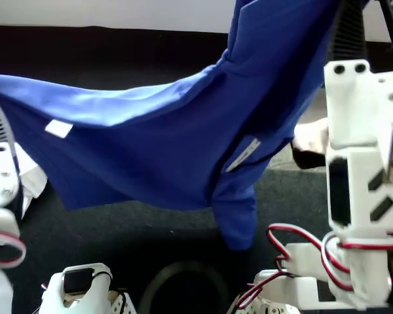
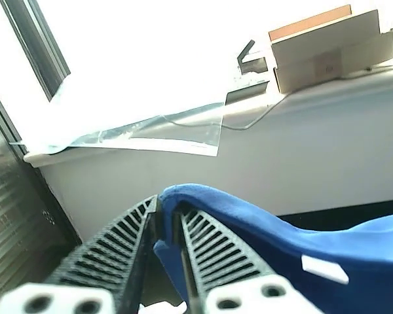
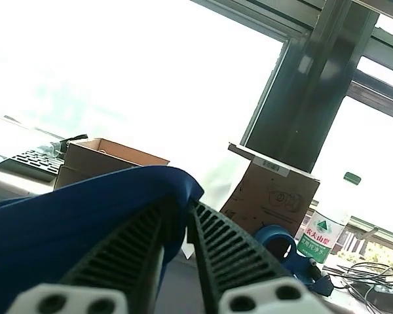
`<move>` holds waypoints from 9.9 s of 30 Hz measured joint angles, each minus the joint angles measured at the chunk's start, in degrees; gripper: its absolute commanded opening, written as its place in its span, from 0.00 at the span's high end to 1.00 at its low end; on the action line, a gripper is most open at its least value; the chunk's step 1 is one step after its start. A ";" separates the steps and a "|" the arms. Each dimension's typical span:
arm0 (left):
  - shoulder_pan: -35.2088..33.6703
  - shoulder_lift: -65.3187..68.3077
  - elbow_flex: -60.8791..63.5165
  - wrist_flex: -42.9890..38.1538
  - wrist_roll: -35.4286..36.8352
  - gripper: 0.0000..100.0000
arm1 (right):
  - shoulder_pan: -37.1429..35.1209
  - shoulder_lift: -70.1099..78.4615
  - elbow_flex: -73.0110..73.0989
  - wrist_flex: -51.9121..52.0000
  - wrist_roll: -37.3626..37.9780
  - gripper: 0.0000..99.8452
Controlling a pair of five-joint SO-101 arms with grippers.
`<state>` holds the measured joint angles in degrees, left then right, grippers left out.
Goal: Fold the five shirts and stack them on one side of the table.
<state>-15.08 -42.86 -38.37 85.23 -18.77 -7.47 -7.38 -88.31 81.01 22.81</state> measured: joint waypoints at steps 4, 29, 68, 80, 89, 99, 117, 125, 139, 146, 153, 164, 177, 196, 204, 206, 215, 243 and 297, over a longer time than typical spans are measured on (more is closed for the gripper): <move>0.00 -0.18 -2.90 -0.09 0.00 0.99 | -0.09 -1.67 0.09 0.79 -3.34 0.99; -2.29 -0.09 -3.08 0.00 0.00 0.99 | 0.79 2.46 0.53 -10.99 -7.30 0.99; -9.49 0.00 2.73 -3.52 0.00 0.99 | 4.66 -4.48 23.82 -16.09 -13.36 0.99; -9.49 -1.67 2.90 -3.52 0.00 0.99 | 4.84 -8.26 23.82 -16.09 -13.36 0.99; -9.58 -8.44 2.81 -3.52 0.00 0.99 | 4.84 -18.46 23.65 -15.56 -13.36 0.99; -9.58 -8.53 2.64 -3.52 0.00 0.99 | 4.84 -19.78 24.79 -15.74 -13.36 0.99; -9.49 15.30 6.77 -3.52 0.00 0.99 | 4.40 5.63 36.22 -24.00 -13.36 0.99; -7.38 34.90 6.95 -9.85 0.00 0.99 | 2.64 21.98 36.66 -25.23 -13.36 0.99; -9.05 50.90 6.95 -16.88 -4.84 0.99 | -1.14 42.11 36.75 -36.31 -13.36 0.99; -10.46 52.75 8.09 -18.20 -5.19 0.99 | -1.76 49.23 36.75 -41.41 -13.36 0.99; -8.35 62.42 8.62 -18.20 -5.19 0.99 | -2.20 53.19 36.75 -38.68 -13.36 0.99; -7.03 63.38 7.12 -1.67 -7.47 0.99 | -0.79 47.65 36.75 -13.19 -13.36 0.99; -6.42 63.38 6.24 15.12 -8.53 0.99 | -0.35 36.92 36.75 14.59 -13.36 0.99; -9.23 55.91 38.77 2.81 -10.02 0.99 | 2.46 8.18 90.81 -0.79 -13.01 0.99; -12.92 55.82 39.21 2.37 -12.84 0.99 | 2.55 -12.57 121.14 -10.02 -8.62 0.99; -12.84 55.82 39.65 1.32 -12.84 0.99 | 2.55 -14.77 124.66 -11.16 -7.21 0.99; -12.84 55.82 44.13 -5.89 -12.84 0.98 | 2.55 -15.65 136.26 -19.60 -5.89 0.94; -1.32 63.47 18.81 -2.11 -2.90 0.99 | -4.75 10.90 96.88 -26.99 -10.20 0.99; -2.29 91.34 -2.29 4.48 -0.26 0.99 | -0.62 68.40 19.16 -2.55 -18.02 0.82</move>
<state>-17.36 48.48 -40.66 89.71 -19.03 -8.09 61.01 -69.14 78.46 4.79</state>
